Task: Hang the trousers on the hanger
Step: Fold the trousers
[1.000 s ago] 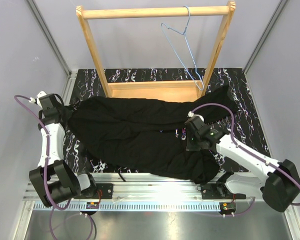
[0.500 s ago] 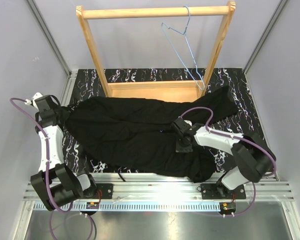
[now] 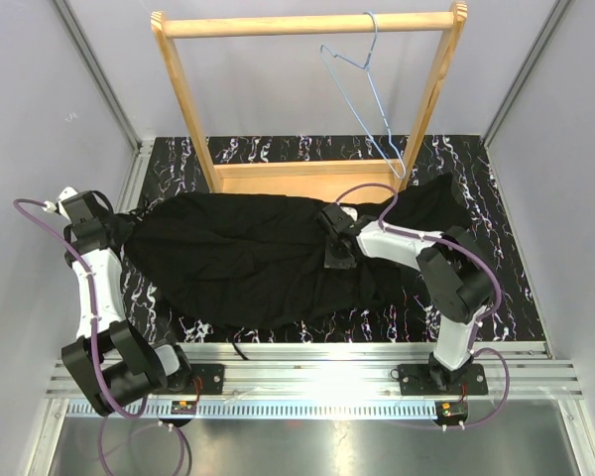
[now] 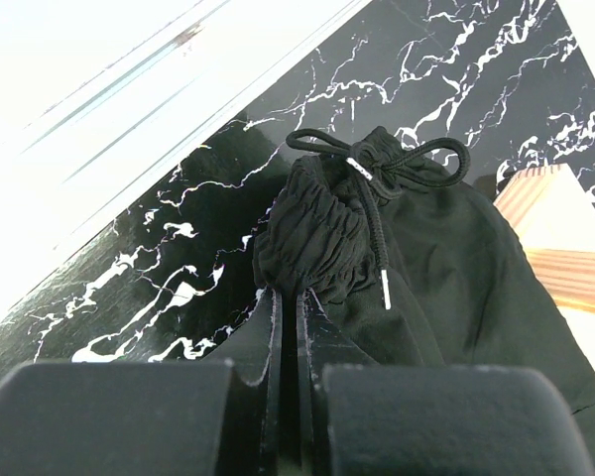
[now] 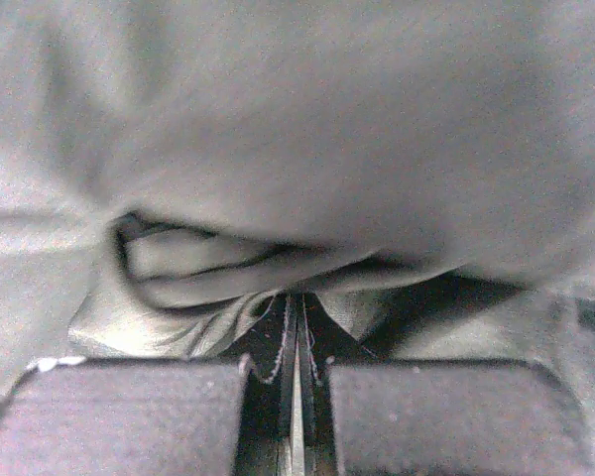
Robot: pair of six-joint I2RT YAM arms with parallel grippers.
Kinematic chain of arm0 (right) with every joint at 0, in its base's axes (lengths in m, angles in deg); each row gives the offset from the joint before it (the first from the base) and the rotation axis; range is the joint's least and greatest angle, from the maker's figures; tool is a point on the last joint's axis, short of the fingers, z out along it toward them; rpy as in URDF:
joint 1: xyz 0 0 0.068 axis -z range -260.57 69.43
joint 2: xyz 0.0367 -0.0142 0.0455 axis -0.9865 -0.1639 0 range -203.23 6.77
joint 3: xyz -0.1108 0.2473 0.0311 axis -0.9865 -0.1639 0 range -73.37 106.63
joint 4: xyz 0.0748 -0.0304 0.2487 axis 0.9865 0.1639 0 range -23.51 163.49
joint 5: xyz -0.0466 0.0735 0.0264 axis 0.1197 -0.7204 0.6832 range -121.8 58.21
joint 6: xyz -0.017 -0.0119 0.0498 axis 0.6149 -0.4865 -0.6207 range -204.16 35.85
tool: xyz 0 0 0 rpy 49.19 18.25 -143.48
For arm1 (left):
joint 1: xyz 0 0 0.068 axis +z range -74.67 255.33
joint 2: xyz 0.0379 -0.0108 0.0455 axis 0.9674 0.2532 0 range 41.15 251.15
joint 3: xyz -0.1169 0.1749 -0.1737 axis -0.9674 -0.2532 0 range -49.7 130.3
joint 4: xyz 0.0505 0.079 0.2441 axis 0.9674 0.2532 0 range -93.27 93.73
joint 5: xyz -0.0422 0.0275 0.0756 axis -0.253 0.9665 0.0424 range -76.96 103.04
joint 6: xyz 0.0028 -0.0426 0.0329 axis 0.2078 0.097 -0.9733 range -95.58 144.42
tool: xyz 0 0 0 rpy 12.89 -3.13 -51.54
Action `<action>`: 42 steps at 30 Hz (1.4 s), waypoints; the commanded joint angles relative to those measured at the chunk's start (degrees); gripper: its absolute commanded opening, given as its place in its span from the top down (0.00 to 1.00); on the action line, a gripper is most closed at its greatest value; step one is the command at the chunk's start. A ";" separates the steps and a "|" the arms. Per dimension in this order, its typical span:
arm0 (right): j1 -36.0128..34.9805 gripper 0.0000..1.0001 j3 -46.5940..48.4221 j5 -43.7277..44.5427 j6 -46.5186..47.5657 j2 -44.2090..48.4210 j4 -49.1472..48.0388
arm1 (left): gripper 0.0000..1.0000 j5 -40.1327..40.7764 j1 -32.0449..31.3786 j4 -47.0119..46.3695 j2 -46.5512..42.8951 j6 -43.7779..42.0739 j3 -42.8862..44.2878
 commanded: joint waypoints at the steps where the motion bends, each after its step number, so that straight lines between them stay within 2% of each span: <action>1: 4.70 1.00 0.18 7.78 3.17 -1.70 5.91 | 1.00 -1.35 0.83 -2.83 0.28 0.23 1.17; 4: 9.09 1.00 -2.27 7.35 3.88 2.33 6.17 | 1.00 -2.05 1.01 -2.92 0.46 0.41 1.17; 11: 14.38 0.87 -6.32 12.00 4.67 13.24 10.38 | 1.00 -3.02 1.36 -3.27 0.46 0.85 0.91; 16: 17.11 0.79 -8.34 14.20 4.76 18.34 13.11 | 1.00 -3.46 1.36 -3.45 0.63 1.03 0.65; 20: 17.82 0.74 -9.75 12.01 4.32 23.08 16.44 | 1.00 -4.34 1.36 -3.71 0.90 1.29 0.56; 21: 17.82 0.72 -10.36 10.44 3.97 25.71 17.33 | 1.00 -4.43 1.45 -3.62 0.98 1.38 0.47; 26: 17.73 0.44 -14.93 4.02 0.28 34.33 20.14 | 1.00 -4.69 1.36 -3.80 0.81 1.55 0.30; 28: 17.21 0.39 -17.04 2.86 -1.21 36.97 21.63 | 1.00 -4.87 1.36 -3.97 0.72 1.73 0.21; 35: 14.57 0.37 -18.45 2.52 -5.00 37.86 25.86 | 1.00 -7.06 1.36 -4.59 1.07 2.52 -0.23; 42: 10.96 0.36 -20.90 4.88 -10.09 34.53 23.85 | 1.00 -7.33 1.36 -4.85 1.34 2.78 -0.41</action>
